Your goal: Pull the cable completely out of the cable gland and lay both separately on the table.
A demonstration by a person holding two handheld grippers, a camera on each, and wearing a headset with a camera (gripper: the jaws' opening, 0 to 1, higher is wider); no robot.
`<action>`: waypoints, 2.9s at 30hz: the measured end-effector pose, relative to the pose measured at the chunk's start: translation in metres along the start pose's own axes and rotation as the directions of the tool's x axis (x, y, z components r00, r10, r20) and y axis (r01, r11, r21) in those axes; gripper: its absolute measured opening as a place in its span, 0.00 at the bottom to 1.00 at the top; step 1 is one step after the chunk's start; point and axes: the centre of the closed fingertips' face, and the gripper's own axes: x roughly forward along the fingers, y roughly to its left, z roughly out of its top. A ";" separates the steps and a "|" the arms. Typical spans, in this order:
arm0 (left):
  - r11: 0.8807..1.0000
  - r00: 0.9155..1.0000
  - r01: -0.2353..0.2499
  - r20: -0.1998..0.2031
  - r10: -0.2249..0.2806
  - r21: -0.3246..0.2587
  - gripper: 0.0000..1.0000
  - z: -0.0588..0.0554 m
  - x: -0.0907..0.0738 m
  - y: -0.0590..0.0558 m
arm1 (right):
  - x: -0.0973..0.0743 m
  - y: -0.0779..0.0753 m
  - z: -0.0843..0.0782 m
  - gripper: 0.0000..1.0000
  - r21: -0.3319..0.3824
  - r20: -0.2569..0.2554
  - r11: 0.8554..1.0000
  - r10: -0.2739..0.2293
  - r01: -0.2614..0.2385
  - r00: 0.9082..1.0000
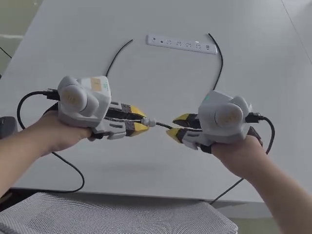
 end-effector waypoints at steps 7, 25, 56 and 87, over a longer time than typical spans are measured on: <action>1.000 1.000 -0.001 -0.004 0.001 0.004 0.15 0.001 0.001 0.000 | 0.011 0.013 0.013 0.14 -0.126 -0.021 0.992 -0.028 0.025 0.999; 1.000 1.000 -0.017 0.004 0.017 0.009 0.15 0.004 -0.002 0.005 | 0.014 0.005 0.012 0.00 -0.079 -0.028 0.994 -0.074 0.072 0.997; 0.999 0.999 -0.031 0.012 0.031 -0.017 0.15 0.005 -0.003 0.002 | 0.010 -0.022 -0.043 0.00 0.278 -0.119 0.950 -0.114 0.143 0.986; 0.999 0.999 -0.035 -0.006 0.035 -0.035 0.15 -0.003 -0.006 0.009 | 0.005 -0.018 -0.031 0.15 0.177 -0.042 0.977 -0.112 0.118 0.993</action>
